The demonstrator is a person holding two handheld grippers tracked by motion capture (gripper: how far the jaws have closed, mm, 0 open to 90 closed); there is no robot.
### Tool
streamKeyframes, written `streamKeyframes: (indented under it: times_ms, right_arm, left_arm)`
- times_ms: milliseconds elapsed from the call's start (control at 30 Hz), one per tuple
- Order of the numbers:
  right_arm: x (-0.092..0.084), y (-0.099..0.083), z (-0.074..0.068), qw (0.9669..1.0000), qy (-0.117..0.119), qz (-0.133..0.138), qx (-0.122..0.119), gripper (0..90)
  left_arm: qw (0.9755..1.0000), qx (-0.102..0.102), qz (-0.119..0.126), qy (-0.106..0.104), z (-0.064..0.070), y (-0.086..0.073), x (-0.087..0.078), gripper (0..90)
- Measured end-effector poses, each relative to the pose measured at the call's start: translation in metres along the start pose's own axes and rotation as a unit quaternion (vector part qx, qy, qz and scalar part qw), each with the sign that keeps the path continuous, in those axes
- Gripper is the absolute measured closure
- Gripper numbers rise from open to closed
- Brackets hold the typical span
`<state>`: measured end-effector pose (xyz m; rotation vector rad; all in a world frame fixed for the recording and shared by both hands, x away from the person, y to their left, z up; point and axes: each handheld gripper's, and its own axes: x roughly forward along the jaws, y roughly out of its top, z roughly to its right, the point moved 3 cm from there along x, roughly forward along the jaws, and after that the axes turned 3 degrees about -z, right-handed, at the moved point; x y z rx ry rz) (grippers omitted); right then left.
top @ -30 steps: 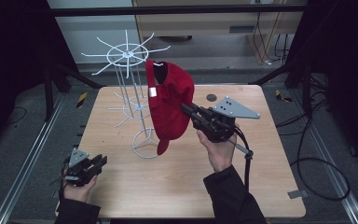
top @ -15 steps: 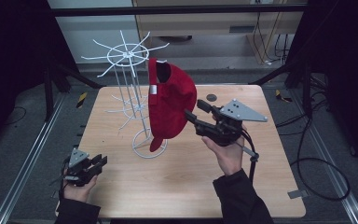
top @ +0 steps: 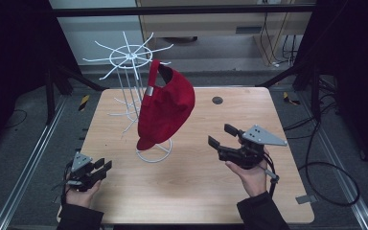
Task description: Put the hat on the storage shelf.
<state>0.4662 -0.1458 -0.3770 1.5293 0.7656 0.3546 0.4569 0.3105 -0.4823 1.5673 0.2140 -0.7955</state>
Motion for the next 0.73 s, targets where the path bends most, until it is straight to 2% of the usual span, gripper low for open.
streamKeyframes:
  times_ms: [167,333,533,733]
  right_arm:
    - [-0.005,-0.035,0.021,0.9986,-0.032,-0.04,0.012,21.2]
    - [-0.019,-0.065,0.046,0.9949,-0.072,-0.065,0.028,16.2]
    - [-0.032,-0.099,0.075,0.986,-0.116,-0.107,0.053,14.1]
    - [-0.04,-0.123,0.094,0.9753,-0.149,-0.151,0.06,10.4]
  left_arm:
    - [0.9999,0.01,-0.003,-0.004,0.002,0.0,0.002,58.2]
    - [0.9999,0.013,-0.007,-0.003,0.002,-0.001,0.004,52.0]
    - [0.9994,0.015,-0.026,-0.016,0.001,-0.008,0.012,42.1]
    - [0.9989,0.032,-0.034,-0.009,0.001,-0.01,0.017,33.9]
